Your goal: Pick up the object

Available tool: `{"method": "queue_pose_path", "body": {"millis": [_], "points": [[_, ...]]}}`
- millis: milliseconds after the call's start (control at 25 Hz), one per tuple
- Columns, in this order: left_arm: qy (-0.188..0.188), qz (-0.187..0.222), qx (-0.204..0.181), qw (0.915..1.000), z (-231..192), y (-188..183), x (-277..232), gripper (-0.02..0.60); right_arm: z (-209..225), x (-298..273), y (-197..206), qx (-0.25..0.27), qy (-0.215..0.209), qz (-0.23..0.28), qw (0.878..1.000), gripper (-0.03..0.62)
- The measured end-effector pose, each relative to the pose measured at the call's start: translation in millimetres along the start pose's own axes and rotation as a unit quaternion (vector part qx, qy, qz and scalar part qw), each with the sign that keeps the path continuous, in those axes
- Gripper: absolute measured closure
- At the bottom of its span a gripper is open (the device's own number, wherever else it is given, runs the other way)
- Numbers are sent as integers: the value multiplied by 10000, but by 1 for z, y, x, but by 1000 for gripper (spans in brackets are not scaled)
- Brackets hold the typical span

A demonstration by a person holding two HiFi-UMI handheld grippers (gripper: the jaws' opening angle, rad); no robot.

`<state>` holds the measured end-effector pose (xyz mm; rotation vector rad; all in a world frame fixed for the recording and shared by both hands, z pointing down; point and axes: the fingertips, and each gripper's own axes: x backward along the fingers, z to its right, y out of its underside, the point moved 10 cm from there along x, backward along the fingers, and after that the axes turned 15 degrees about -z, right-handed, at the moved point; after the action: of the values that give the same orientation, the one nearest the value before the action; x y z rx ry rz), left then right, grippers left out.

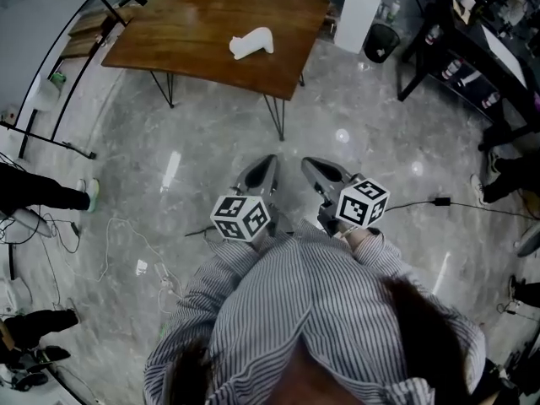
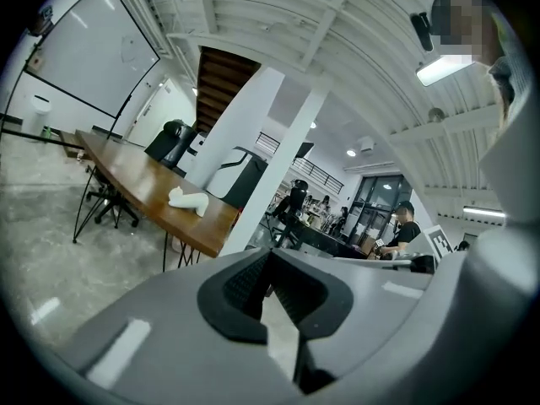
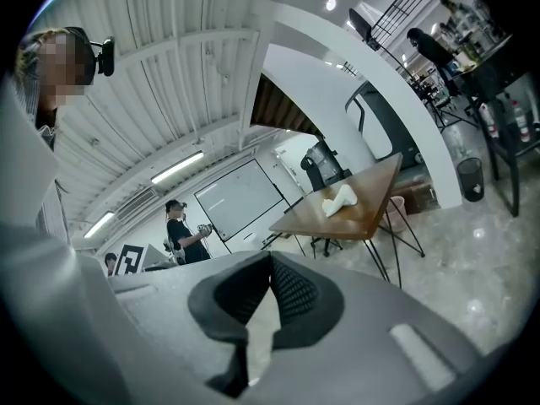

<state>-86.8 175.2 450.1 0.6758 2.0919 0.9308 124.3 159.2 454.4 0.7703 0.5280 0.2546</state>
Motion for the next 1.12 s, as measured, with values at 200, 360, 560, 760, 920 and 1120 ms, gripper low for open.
{"method": "queue_pose_path", "body": {"millis": [200,360,560,760,920,1120], "points": [[111,28,-113,9999,-73,-83,-40,581,31,-73,-73,-106,46,179,9998,591],[194,-135,-262,9994,-124,-144,-67,581,52,-123,-136,-194,170,475,9985,591],[251,-327,-368,9985,-170,-186,-95,581,63,-164,-181,-123,226,548,9982,591],[369,-551,-180,9976,-189,-198,-125,580,88,-174,-195,-352,292,428,9980,591],[395,-806,-625,9940,-194,-210,-146,542,107,-179,-211,-440,196,499,9976,591],[399,-1339,-1475,9791,-212,-234,-172,517,122,-190,-220,-718,91,498,9961,591]]}}
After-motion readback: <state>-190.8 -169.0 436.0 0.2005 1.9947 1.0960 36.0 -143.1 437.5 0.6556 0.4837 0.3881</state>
